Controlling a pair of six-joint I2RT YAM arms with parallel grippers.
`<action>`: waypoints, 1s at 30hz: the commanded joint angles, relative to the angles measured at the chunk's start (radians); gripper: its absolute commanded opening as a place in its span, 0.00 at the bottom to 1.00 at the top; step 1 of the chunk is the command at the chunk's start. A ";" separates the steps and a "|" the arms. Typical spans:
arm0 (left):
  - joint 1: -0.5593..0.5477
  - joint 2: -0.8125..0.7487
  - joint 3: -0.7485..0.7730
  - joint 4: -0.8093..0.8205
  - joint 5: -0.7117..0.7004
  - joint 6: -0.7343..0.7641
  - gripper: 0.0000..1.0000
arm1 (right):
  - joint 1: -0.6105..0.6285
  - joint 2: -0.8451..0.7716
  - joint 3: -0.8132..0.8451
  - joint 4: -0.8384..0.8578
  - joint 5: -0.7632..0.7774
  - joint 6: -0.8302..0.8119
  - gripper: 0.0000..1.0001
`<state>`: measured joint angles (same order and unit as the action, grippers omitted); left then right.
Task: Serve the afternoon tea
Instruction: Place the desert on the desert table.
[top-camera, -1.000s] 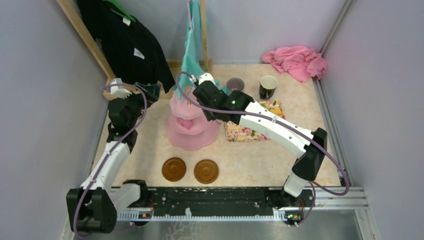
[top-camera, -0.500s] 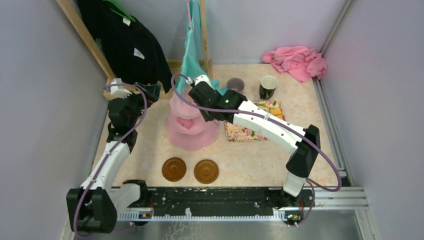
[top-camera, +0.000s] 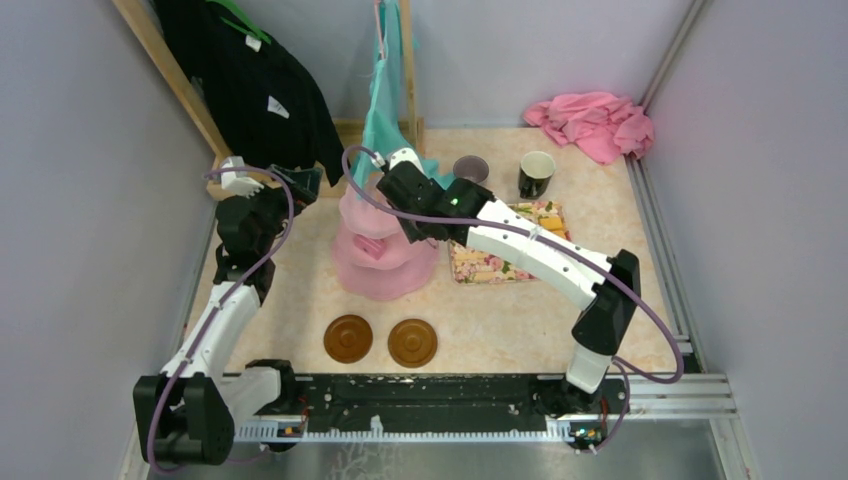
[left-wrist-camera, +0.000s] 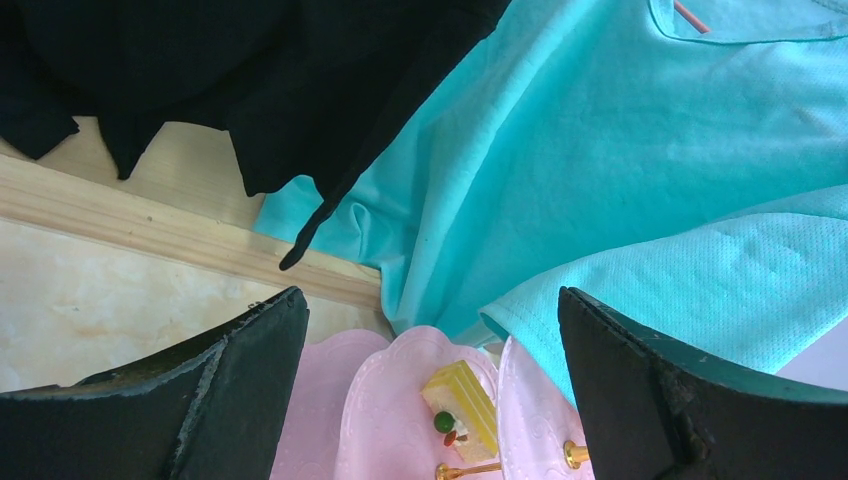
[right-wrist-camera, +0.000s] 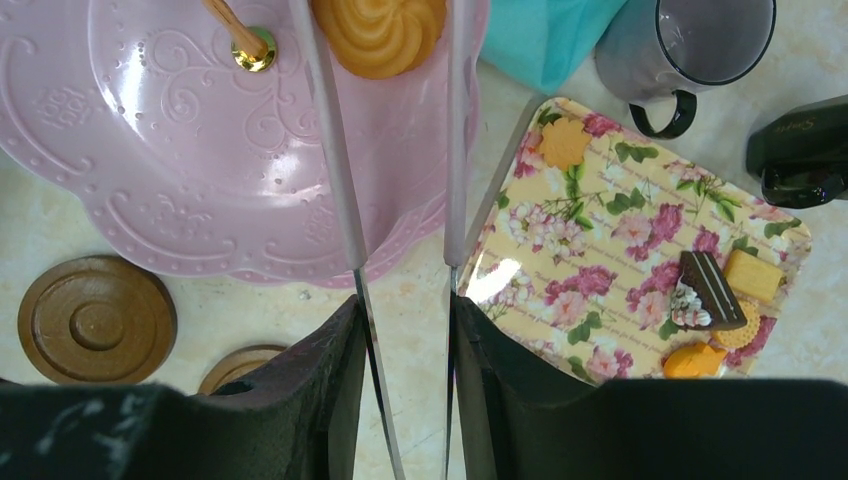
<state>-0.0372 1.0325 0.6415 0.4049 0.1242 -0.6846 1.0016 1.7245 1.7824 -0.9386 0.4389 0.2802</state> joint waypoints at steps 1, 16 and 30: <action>0.006 0.003 0.003 0.035 0.016 -0.005 0.99 | 0.015 -0.020 0.054 0.029 0.004 -0.007 0.36; 0.006 0.006 0.003 0.037 0.020 -0.004 0.99 | 0.017 -0.029 0.053 0.034 0.004 -0.006 0.38; 0.006 0.006 0.004 0.034 0.022 -0.002 0.99 | 0.031 -0.061 0.042 0.035 0.020 -0.003 0.38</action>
<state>-0.0372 1.0389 0.6415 0.4049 0.1322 -0.6849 1.0176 1.7237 1.7824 -0.9356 0.4408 0.2806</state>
